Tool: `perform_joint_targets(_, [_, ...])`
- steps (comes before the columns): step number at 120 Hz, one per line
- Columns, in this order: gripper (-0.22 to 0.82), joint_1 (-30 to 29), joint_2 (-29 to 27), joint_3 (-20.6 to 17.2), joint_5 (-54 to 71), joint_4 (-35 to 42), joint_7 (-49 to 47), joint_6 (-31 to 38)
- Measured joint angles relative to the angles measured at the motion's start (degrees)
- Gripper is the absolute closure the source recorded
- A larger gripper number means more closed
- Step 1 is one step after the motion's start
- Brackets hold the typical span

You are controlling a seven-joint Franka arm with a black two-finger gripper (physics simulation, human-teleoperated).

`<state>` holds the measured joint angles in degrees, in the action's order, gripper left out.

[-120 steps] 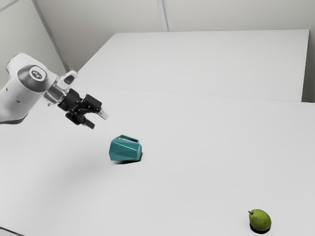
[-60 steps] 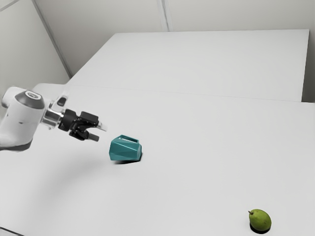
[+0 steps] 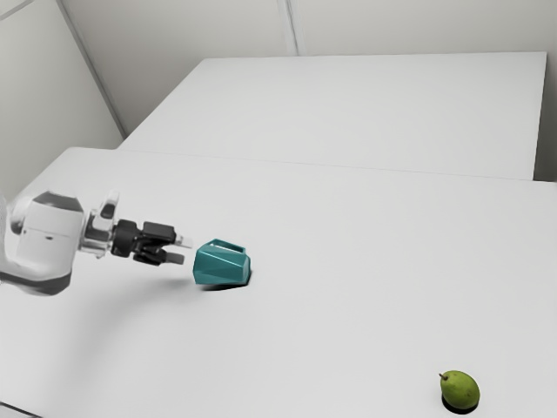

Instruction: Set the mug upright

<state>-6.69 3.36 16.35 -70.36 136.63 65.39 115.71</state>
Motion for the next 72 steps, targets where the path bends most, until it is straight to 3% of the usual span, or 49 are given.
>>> perform_joint_targets(72, [0.02,2.39,2.64,0.00,-5.43,0.58,13.13,-2.64])
